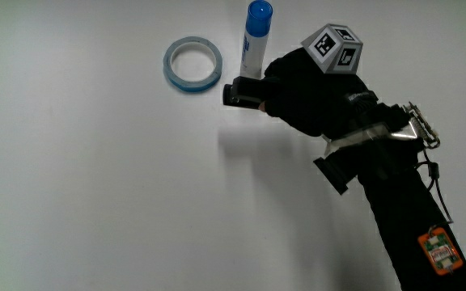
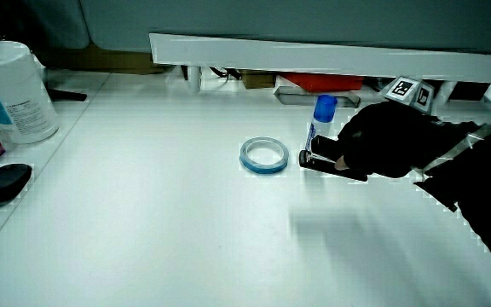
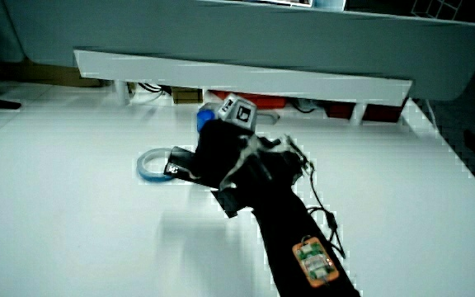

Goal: Place stapper

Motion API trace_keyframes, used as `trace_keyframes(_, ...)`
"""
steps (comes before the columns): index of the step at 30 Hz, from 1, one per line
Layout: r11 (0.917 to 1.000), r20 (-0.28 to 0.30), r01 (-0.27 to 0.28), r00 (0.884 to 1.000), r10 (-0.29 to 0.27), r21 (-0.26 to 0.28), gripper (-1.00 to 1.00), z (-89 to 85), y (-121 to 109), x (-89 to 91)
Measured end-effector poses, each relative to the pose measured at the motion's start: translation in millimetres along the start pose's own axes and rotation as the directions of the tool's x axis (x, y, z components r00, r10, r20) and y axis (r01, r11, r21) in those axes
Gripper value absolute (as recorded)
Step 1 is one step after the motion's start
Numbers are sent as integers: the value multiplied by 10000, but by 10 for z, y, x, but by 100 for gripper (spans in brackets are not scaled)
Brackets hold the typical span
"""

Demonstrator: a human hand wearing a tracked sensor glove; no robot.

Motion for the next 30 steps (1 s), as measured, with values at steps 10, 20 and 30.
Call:
trace_keyframes(10, 9903, -48, 1346, 9909, -1349, -350, 0, -217, 310, 354)
trace_keyframes(20, 9850, -149, 1634, 9863, -1644, -559, 0, -434, 414, 456)
trace_keyframes(30, 9817, -459, 1781, 9823, -1813, -669, -24, -500, 429, 536)
